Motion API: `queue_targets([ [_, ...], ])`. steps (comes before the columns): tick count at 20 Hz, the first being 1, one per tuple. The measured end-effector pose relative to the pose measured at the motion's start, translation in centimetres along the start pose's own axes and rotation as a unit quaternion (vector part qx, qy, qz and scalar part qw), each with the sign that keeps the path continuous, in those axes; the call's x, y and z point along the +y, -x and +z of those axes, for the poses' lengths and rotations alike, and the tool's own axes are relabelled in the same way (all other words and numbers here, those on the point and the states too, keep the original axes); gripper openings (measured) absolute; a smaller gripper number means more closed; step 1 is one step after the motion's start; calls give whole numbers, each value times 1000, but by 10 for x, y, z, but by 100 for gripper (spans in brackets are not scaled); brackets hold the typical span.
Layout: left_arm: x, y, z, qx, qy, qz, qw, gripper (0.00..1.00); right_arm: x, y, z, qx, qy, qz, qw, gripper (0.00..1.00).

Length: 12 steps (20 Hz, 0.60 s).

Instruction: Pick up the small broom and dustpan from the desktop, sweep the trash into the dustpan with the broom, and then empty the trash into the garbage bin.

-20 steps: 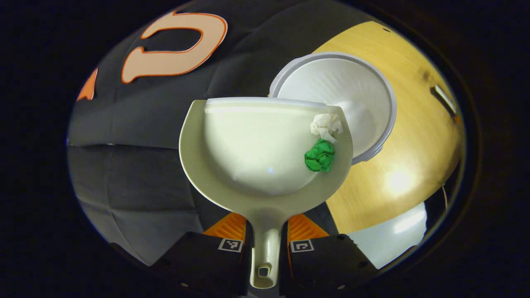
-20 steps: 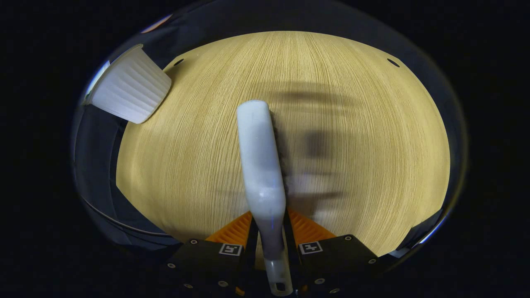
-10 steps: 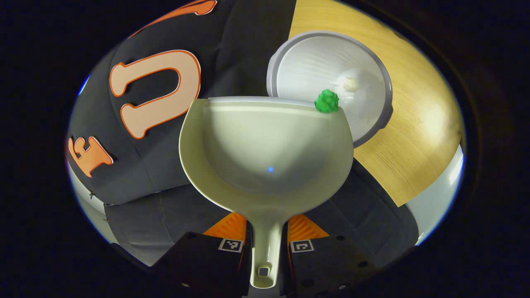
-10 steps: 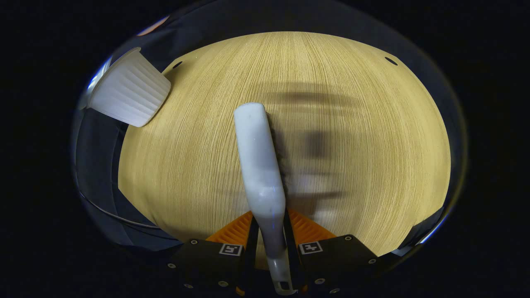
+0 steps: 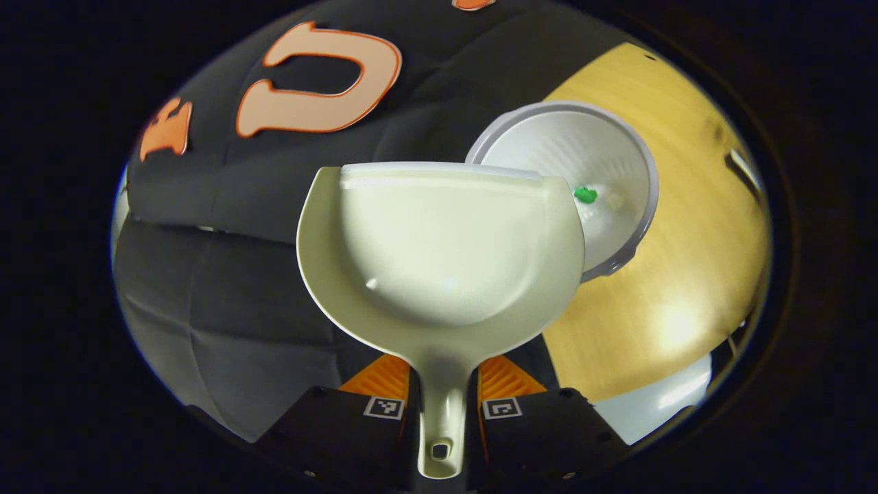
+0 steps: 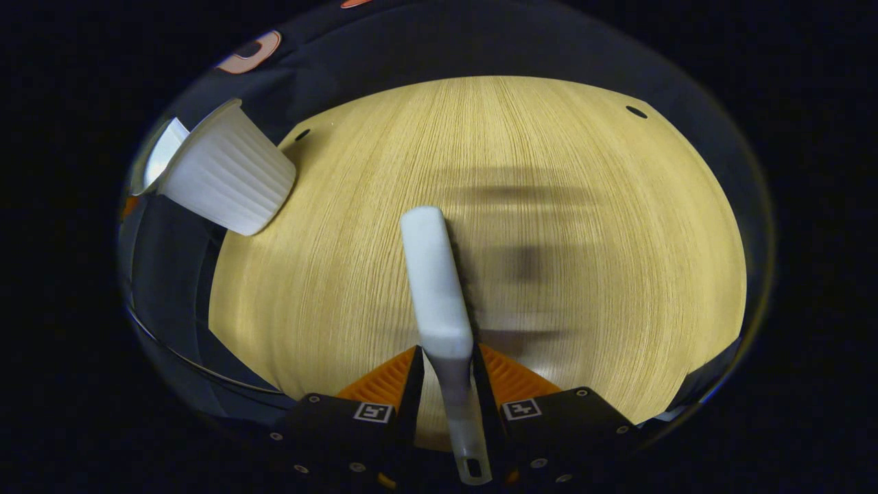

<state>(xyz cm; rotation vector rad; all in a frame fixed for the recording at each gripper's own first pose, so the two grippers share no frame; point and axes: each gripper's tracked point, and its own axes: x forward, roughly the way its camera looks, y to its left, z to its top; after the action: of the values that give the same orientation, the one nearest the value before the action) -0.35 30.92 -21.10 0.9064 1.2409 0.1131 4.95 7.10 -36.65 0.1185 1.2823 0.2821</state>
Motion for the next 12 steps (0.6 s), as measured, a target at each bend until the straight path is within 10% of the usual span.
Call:
queue_targets([
  [12,-119,51,113,-130,219,-181,950,27,-2,28,19,-80,4,0,997,59],
])
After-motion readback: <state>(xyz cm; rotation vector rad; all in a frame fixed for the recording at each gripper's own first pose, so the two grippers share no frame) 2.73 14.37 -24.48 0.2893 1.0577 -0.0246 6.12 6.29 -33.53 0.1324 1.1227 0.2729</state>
